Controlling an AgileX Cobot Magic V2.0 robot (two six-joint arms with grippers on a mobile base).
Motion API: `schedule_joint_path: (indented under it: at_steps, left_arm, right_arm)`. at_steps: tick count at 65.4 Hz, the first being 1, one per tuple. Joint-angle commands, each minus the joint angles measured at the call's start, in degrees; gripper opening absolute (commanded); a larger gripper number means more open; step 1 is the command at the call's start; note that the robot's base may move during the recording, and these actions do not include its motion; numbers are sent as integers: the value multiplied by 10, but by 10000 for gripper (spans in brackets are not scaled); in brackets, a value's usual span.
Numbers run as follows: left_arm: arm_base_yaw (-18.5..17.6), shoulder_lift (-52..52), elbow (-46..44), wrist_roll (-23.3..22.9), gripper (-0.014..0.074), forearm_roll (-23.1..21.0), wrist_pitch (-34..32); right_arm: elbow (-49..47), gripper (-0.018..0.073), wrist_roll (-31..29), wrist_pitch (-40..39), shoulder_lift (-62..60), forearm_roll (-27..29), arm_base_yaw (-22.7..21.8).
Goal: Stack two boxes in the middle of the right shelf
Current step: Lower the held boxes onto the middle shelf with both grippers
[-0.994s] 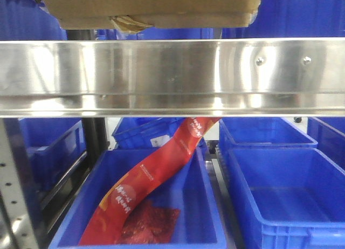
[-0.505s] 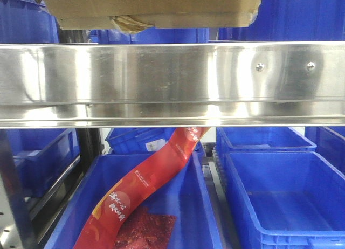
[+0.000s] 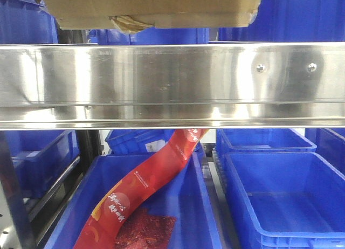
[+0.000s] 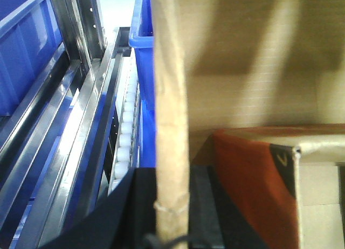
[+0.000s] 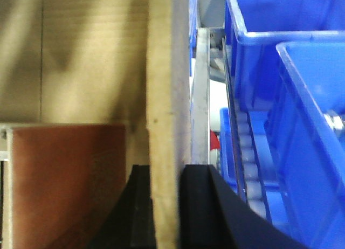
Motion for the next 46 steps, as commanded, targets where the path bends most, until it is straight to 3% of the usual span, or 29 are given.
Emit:
schedule_joint_path:
  at_steps: [1, 17, 22, 31, 46]
  left_arm:
    - [1, -7, -6, 1, -111, 10, -21]
    - [3, -7, -6, 1, -111, 3, -9]
    - [25, -5, -6, 9, -111, -36, 4]
    - [60, 0, -6, 90, -111, -140, 14]
    - [79, 1, -6, 109, -111, -145, 21]
  right_arm:
    - [-8, -151, 2, -58, -9, -7, -1]
    - [-8, -151, 4, -3, -9, 40, 7]
    - [-8, -151, 40, 17, -8, 41, 26]
    - [-8, -151, 77, 22, 7, 10, 65]
    - [-8, -151, 95, 20, 42, -3, 73]
